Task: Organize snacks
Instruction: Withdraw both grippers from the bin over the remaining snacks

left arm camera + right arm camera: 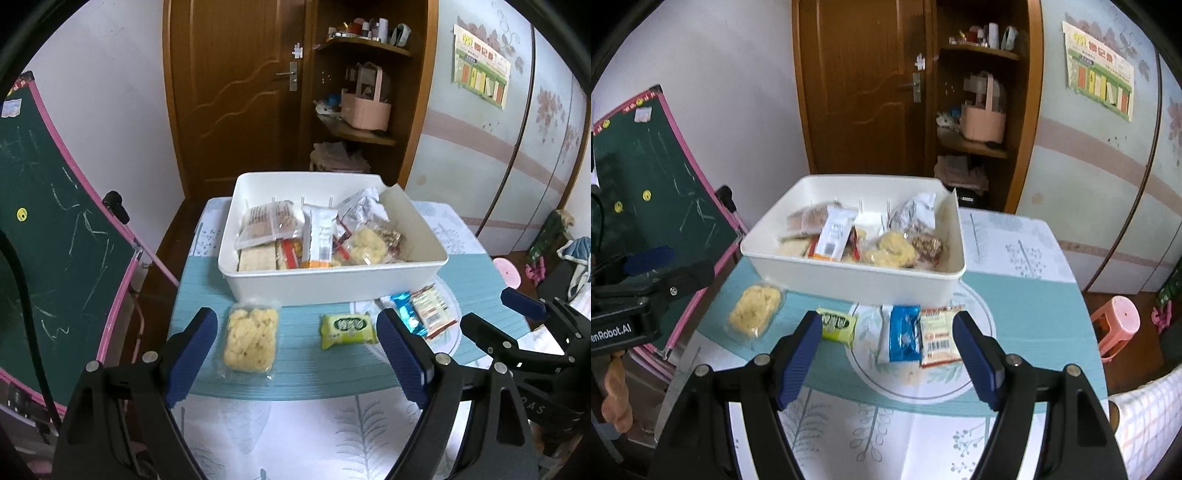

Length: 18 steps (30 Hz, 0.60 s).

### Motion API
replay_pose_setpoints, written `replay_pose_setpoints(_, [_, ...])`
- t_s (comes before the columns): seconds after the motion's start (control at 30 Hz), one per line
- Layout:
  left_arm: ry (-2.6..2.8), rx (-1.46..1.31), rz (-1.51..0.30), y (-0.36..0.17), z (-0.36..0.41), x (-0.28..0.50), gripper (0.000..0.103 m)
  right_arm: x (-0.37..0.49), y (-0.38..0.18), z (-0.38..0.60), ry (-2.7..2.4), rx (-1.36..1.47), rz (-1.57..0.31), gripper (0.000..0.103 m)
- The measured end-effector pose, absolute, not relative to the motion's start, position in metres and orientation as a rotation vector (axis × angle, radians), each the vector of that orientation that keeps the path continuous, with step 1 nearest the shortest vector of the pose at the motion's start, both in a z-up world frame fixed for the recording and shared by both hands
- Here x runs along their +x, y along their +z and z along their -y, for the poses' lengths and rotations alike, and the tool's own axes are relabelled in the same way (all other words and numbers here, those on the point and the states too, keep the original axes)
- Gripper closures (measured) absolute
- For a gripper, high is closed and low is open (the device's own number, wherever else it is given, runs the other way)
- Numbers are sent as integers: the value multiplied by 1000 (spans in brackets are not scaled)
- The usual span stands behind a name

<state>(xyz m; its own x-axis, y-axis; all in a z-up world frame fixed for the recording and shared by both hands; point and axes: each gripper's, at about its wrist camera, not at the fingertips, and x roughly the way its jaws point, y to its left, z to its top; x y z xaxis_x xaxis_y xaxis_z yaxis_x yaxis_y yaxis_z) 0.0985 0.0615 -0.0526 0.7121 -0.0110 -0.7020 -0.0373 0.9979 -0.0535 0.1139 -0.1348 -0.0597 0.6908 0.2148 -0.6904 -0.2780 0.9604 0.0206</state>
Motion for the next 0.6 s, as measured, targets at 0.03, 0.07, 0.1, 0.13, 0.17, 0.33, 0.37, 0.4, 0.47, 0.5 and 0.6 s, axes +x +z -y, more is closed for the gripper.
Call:
replay_pose_setpoints(0.03, [20, -63, -784, -56, -62, 98, 15, 114, -64, 134, 276, -88, -771, 29])
replay_pose_setpoints(0.07, [21, -62, -789, -59, -62, 99, 15, 115, -67, 133, 278, -85, -779, 29])
replay_pose_setpoints(0.1, [22, -63, -794, -62, -62, 99, 15, 114, -69, 133, 278, -85, -784, 29])
replay_pose_setpoints(0.13, [23, -64, -799, -64, -63, 100, 15, 114, -71, 132, 276, -86, -787, 29])
replay_pose_setpoints(0.17, [26, -63, -802, -68, -63, 100, 16, 114, -73, 132, 273, -88, -790, 29])
replay_pose_setpoints(0.33, [39, -54, -815, -81, -66, 101, 15, 115, -85, 128, 273, -93, -811, 29])
replay_pose_setpoints(0.37, [43, -50, -817, -84, -66, 102, 15, 116, -86, 127, 273, -95, -814, 29])
replay_pose_setpoints(0.4, [45, -46, -820, -86, -67, 102, 15, 116, -89, 127, 272, -98, -819, 29])
replay_pose_setpoints(0.47, [51, -41, -829, -91, -67, 104, 16, 118, -93, 125, 273, -100, -828, 29])
replay_pose_setpoints(0.5, [55, -39, -832, -94, -68, 105, 16, 119, -95, 124, 272, -101, -833, 29])
replay_pose_setpoints(0.6, [64, -37, -844, -101, -70, 109, 15, 122, -103, 121, 273, -101, -852, 29])
